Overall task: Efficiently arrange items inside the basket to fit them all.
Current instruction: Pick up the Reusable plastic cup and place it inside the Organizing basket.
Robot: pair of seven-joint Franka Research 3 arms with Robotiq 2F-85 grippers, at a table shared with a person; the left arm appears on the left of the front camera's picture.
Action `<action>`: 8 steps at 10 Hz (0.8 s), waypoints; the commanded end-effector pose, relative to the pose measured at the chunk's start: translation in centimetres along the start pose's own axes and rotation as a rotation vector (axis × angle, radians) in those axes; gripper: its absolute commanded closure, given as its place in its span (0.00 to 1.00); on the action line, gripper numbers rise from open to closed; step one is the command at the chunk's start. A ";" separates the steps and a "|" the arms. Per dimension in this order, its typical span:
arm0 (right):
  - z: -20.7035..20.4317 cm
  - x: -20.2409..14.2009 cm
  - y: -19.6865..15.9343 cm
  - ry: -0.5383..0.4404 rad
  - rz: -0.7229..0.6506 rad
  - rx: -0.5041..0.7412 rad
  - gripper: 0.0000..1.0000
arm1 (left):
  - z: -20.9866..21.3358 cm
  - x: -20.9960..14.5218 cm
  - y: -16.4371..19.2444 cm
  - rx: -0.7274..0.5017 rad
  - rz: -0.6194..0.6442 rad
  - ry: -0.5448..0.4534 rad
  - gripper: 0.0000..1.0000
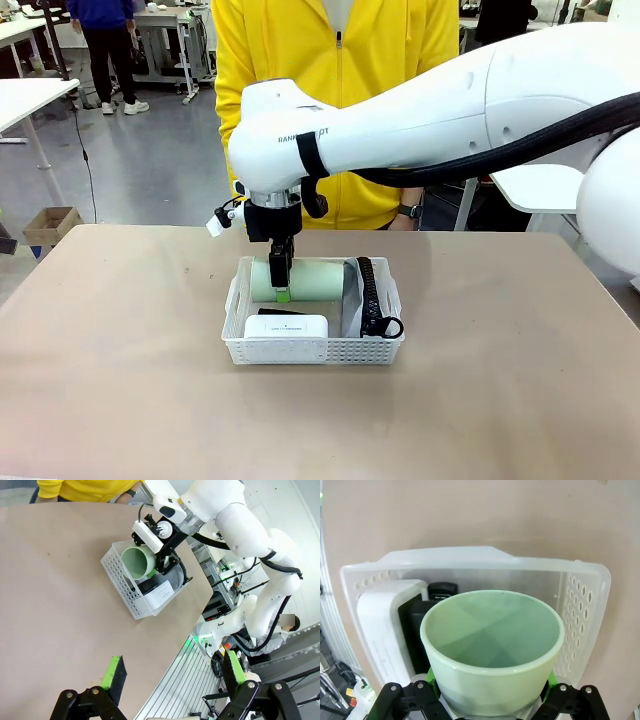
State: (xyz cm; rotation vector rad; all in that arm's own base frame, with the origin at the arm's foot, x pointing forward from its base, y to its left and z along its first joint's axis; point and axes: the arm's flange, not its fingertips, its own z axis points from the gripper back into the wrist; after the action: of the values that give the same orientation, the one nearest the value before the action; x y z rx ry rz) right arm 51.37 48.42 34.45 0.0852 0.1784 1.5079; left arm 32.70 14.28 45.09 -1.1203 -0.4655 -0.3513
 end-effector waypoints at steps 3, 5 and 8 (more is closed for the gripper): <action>-1.3 0.8 0.8 0.021 -0.041 -0.075 0.11 | -0.1 0.1 -0.1 -0.013 -0.018 -0.024 0.00; -1.6 0.8 0.9 0.025 -0.040 -0.098 0.11 | -0.1 0.1 -0.1 -0.013 -0.018 -0.024 0.00; -1.7 0.9 0.7 0.039 -0.027 -0.093 0.00 | -0.1 0.1 -0.1 -0.013 -0.018 -0.024 0.00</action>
State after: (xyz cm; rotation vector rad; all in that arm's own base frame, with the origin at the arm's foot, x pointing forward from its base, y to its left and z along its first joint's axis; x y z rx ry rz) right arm 50.79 49.59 33.26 0.0232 0.1546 1.5091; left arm 32.70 14.27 45.09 -1.1204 -0.4654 -0.3513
